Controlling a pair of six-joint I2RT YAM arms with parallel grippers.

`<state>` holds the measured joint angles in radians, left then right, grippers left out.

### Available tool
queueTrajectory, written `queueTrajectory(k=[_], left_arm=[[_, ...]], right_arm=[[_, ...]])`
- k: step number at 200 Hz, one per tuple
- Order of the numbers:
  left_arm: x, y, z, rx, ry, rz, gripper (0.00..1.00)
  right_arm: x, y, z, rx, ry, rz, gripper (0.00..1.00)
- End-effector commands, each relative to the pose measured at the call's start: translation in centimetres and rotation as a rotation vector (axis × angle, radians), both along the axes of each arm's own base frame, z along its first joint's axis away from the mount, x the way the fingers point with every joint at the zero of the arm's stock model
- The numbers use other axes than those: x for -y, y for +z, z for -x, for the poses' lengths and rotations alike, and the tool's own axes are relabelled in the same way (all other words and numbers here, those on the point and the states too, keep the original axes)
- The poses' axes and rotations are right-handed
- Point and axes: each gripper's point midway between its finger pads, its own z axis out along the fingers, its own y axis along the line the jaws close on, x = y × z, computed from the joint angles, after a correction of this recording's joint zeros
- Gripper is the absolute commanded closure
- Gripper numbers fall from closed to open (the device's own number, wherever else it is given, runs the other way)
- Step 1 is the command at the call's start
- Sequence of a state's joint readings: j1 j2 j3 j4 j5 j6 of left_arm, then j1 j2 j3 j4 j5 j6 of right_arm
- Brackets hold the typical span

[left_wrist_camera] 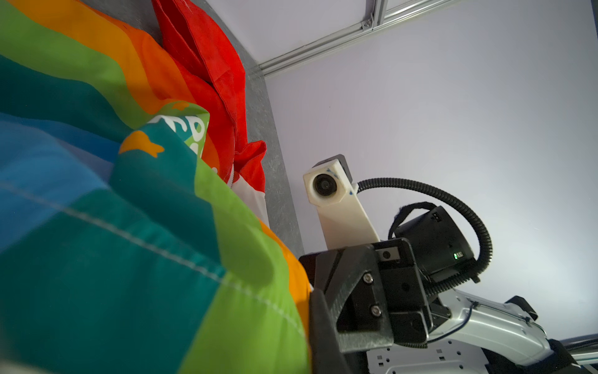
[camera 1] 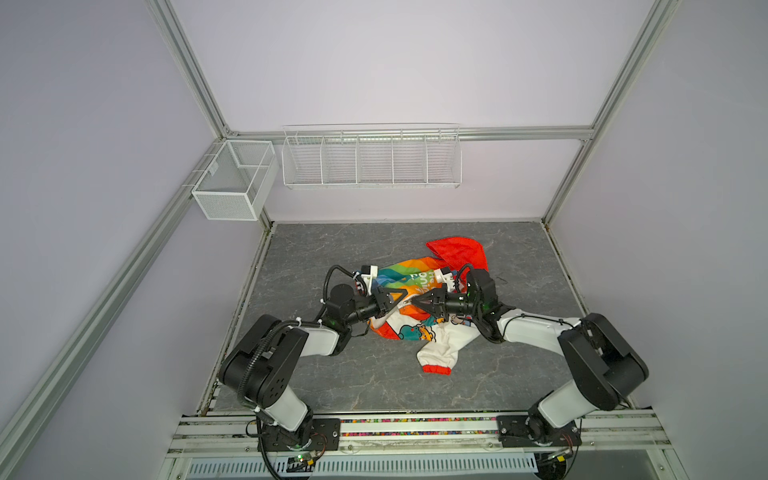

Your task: Zip up the jacket

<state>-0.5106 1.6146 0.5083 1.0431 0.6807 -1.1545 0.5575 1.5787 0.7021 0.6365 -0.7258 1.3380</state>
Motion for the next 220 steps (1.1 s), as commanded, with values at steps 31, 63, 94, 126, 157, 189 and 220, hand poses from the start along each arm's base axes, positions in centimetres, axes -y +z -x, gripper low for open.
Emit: queueTrajectory(k=[31, 63, 94, 126, 157, 189, 220], left_arm=[[-1.0, 2.0, -0.7, 0.043, 0.086, 0.058, 1.00], [-1.2, 1.8, -0.7, 0.039, 0.094, 0.047, 1.00], [-1.2, 1.2, -0.6, 0.019, 0.094, 0.033, 1.00], [-1.2, 0.8, -0.4, 0.003, 0.087, 0.018, 1.00], [-1.4, 0.9, -0.1, 0.009, 0.084, 0.004, 1.00], [-1.2, 1.5, 0.2, 0.022, 0.063, 0.006, 1.00], [-0.9, 1.8, 0.2, 0.026, 0.045, 0.014, 1.00]], right_arm=[[-1.0, 0.4, 0.4, 0.011, 0.006, -0.011, 0.91], [-1.2, 0.6, 0.4, 0.017, -0.001, -0.020, 0.93], [-1.1, 1.0, 0.3, 0.036, -0.007, -0.011, 0.93], [-0.7, 0.8, 0.2, 0.059, -0.015, 0.057, 0.93], [-0.5, 1.0, 0.1, 0.075, -0.019, 0.092, 0.93], [-0.6, 0.9, -0.2, 0.073, -0.021, 0.085, 0.85], [-0.8, 0.3, -0.7, 0.065, -0.025, 0.067, 0.68]])
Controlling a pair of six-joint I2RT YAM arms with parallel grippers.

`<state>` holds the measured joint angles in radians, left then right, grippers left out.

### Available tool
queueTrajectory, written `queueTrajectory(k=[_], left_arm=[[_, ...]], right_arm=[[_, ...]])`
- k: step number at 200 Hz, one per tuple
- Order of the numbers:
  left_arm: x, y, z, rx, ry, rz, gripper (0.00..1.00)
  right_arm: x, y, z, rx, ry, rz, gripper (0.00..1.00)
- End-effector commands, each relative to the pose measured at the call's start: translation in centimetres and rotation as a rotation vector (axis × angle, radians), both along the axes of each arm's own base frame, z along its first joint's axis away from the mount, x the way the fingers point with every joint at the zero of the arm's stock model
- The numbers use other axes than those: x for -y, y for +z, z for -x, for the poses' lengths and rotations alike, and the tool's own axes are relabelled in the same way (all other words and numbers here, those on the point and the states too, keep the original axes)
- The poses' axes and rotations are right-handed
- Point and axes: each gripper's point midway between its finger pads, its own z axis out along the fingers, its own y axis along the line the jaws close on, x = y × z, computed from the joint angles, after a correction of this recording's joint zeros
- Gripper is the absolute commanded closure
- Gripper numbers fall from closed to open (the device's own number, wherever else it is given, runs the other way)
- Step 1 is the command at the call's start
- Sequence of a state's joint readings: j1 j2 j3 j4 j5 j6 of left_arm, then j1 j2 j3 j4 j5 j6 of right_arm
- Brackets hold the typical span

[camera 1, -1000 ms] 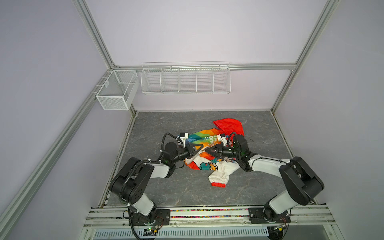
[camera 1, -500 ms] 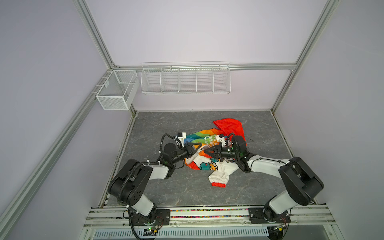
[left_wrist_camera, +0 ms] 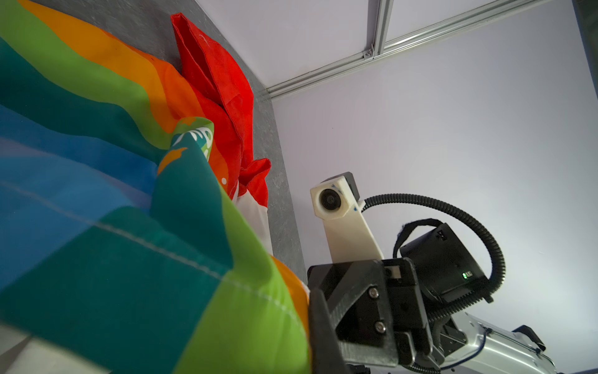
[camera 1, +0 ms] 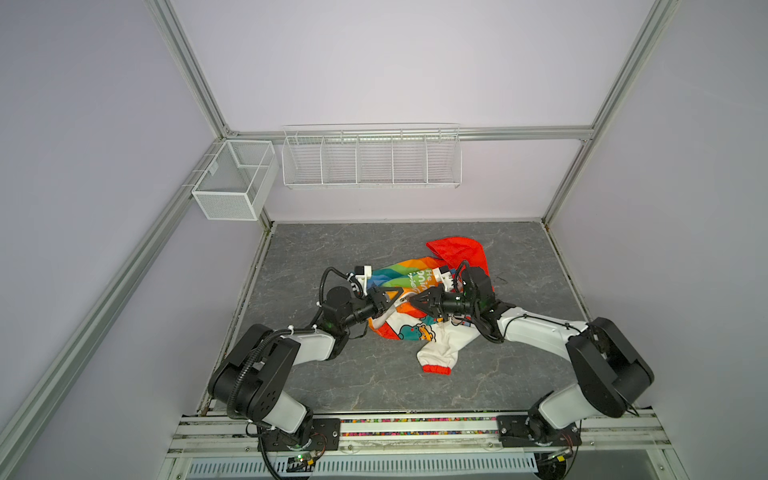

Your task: Zip up the jacket

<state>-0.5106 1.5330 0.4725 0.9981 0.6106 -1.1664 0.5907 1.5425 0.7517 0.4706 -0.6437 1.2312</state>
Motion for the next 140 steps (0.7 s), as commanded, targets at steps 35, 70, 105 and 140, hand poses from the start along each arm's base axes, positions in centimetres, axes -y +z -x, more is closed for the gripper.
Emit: queueTrajectory(k=[35, 70, 105, 140], left_arm=[[0.3, 1.3, 0.2, 0.037, -0.036, 0.017, 1.00], [0.5, 1.4, 0.3, 0.030, -0.048, 0.039, 1.00], [0.7, 1.7, 0.3, 0.029, -0.062, 0.067, 1.00], [0.8, 1.9, 0.4, 0.031, -0.069, 0.074, 1.00]], right_arm=[[-0.7, 0.4, -1.1, 0.022, -0.013, -0.055, 0.56], [-0.7, 0.4, -1.7, 0.040, -0.029, -0.083, 0.47], [-1.0, 0.0, -2.1, 0.029, -0.034, -0.114, 0.41], [-1.2, -0.6, -2.4, 0.014, -0.037, -0.141, 0.36]])
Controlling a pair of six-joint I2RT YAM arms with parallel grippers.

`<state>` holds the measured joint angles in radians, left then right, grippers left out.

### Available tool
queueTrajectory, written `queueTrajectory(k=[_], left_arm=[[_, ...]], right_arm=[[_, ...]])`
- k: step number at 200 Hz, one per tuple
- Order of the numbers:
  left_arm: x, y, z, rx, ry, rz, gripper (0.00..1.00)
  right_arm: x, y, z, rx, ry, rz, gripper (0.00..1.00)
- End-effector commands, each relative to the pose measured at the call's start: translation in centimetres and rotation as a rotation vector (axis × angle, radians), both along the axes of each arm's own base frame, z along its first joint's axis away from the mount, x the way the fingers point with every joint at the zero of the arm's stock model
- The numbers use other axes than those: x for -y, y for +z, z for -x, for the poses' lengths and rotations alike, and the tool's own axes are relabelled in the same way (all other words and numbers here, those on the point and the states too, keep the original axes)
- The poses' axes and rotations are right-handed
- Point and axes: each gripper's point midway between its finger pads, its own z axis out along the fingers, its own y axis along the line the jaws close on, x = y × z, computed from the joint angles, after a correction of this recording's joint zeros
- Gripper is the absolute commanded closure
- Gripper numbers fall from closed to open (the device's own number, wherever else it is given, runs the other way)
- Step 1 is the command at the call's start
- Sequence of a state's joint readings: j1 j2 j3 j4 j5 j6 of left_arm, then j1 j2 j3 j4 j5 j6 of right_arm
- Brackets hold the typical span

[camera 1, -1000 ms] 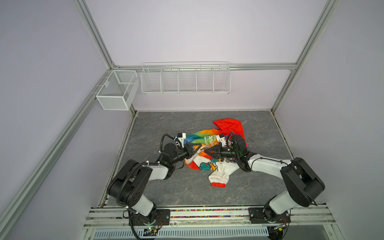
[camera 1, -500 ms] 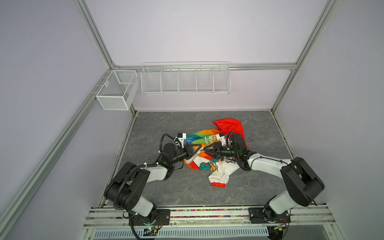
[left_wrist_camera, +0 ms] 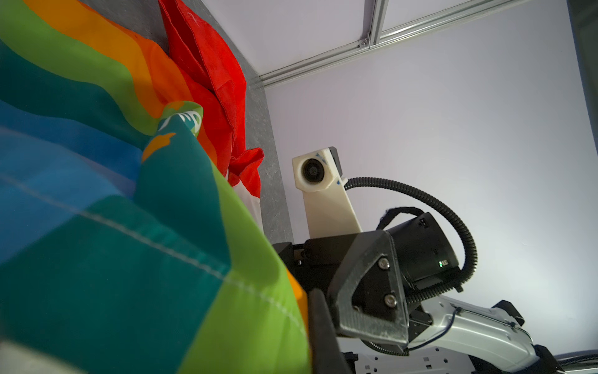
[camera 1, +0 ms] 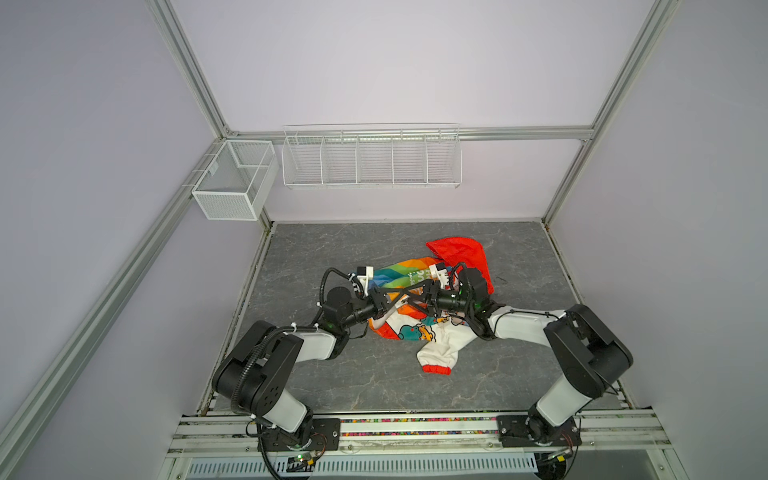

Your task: Zip up the jacket

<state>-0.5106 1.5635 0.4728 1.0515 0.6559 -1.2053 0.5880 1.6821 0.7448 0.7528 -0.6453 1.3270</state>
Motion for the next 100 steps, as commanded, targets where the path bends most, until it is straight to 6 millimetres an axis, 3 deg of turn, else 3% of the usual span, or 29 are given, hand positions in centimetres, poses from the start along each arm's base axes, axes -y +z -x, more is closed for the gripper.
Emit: queueTrajectory(k=[1, 100], left_arm=[[0.3, 1.8, -0.1, 0.046, -0.024, 0.046, 1.00], [0.6, 2.5, 0.0, 0.059, -0.042, 0.054, 1.00]], right_arm=[[0.1, -0.1, -0.3, -0.010, -0.012, -0.043, 0.36], [-1.0, 0.1, -0.3, -0.039, 0.022, -0.127, 0.29]])
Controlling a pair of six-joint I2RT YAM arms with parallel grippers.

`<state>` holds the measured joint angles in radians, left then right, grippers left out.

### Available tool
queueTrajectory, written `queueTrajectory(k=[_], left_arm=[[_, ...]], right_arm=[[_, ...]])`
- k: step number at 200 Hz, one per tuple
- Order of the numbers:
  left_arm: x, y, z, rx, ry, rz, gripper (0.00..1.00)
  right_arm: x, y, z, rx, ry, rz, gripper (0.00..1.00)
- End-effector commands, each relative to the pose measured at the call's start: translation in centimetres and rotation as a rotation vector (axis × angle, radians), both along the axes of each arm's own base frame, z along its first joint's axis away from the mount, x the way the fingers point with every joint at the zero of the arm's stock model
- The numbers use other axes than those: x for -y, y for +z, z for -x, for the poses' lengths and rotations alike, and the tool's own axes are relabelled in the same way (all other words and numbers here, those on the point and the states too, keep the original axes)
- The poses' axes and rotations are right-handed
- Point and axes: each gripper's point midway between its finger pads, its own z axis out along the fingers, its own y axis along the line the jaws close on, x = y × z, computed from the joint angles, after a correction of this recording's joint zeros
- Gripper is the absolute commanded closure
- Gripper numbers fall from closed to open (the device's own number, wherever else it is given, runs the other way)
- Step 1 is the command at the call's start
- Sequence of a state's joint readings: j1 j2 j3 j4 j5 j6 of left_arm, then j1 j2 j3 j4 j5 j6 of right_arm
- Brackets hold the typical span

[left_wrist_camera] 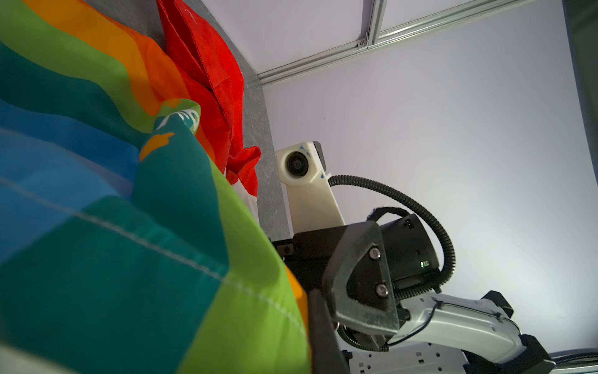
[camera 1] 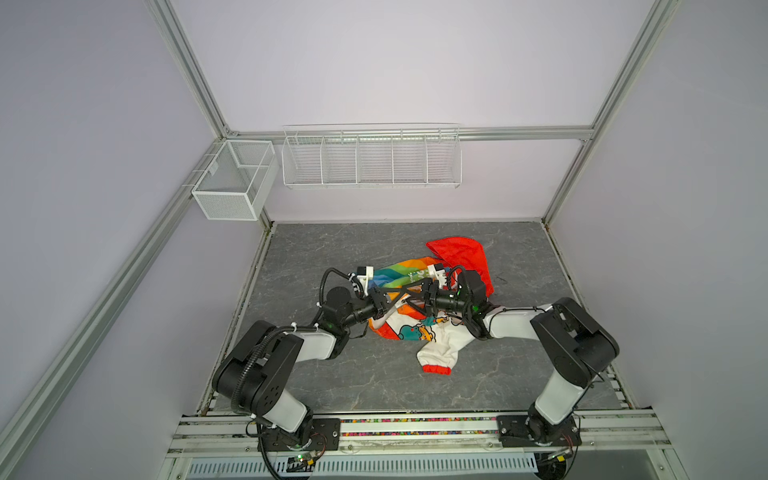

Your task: Zip up the jacket

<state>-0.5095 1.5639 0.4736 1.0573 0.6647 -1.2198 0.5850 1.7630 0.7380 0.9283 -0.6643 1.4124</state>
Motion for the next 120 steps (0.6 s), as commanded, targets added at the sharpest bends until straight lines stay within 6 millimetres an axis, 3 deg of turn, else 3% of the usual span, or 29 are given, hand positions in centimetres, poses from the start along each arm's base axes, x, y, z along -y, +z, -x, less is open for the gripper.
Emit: queueTrajectory(k=[1, 120], left_arm=[[0.6, 2.3, -0.1, 0.067, -0.034, 0.045, 1.00], [0.7, 2.1, -0.3, 0.065, -0.034, 0.041, 1.00]], right_arm=[[-0.5, 0.2, 0.3, -0.029, 0.022, -0.055, 0.29], [0.2, 2.0, 1.4, -0.033, 0.010, -0.129, 0.35]])
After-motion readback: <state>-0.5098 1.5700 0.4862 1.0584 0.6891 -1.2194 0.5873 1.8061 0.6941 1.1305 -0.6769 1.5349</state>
